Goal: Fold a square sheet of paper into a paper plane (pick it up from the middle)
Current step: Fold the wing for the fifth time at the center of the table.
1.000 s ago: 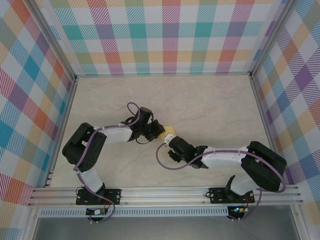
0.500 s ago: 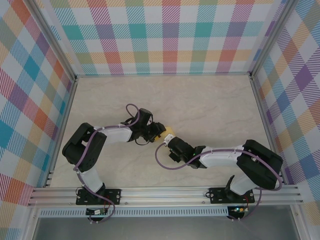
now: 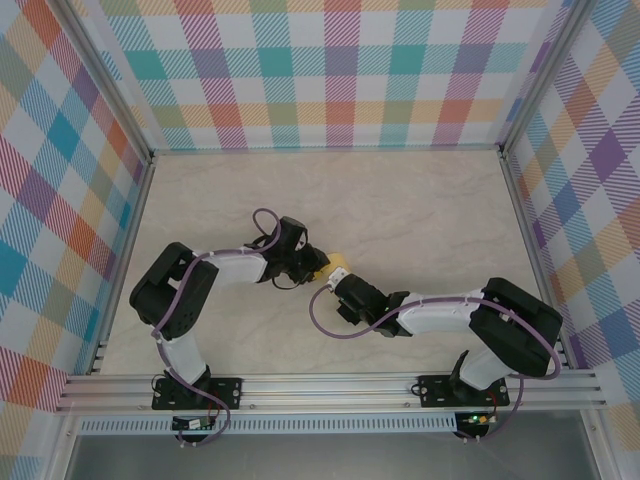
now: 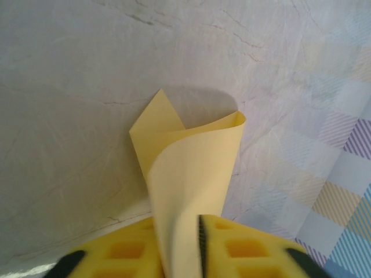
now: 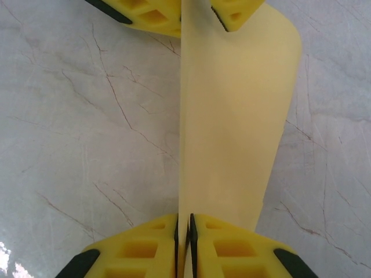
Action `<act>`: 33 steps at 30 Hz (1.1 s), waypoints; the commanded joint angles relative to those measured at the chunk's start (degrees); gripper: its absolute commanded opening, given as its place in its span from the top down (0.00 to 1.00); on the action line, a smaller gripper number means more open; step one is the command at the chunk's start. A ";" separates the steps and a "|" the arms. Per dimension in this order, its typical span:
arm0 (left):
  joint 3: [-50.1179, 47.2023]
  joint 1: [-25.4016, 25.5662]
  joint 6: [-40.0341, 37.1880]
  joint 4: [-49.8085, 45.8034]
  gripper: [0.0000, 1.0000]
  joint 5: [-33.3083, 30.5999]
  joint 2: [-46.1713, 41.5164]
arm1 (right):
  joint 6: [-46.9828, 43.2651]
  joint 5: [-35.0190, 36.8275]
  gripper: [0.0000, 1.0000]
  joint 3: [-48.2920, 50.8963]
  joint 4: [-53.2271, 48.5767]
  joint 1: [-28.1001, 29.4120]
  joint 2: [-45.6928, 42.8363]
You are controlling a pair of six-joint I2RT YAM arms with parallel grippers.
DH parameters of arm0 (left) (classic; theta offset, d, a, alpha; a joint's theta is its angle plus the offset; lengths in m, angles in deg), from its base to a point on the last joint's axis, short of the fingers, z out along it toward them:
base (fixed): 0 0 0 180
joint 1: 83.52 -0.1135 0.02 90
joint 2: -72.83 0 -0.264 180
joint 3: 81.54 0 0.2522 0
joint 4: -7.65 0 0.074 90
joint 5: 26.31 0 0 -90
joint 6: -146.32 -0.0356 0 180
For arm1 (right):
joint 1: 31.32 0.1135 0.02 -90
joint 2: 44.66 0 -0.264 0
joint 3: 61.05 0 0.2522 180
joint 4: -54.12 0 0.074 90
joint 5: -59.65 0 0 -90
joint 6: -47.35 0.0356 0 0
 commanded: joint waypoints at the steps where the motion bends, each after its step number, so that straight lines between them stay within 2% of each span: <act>1: 2.15 -1.11 -1.01 -3.63 0.87 -0.79 0.57 | 1.31 0.62 0.83 -1.30 0.94 0.31 -0.25; 5: 3.87 -1.26 -2.90 -7.08 1.00 -1.16 0.40 | 1.40 1.06 0.79 -0.87 -0.42 0.27 -0.52; 15: 5.25 -1.81 -3.92 -8.29 1.00 -0.69 0.66 | 1.92 1.29 0.79 0.34 -1.55 0.29 -2.19; 28: 5.32 -1.83 -4.35 -8.81 1.00 -0.20 0.41 | 1.22 2.32 0.76 -1.90 -1.49 0.32 0.88; 33: 5.27 -1.77 -4.56 -9.14 1.00 -0.26 0.16 | 1.47 2.35 0.85 -1.96 -1.53 0.31 0.75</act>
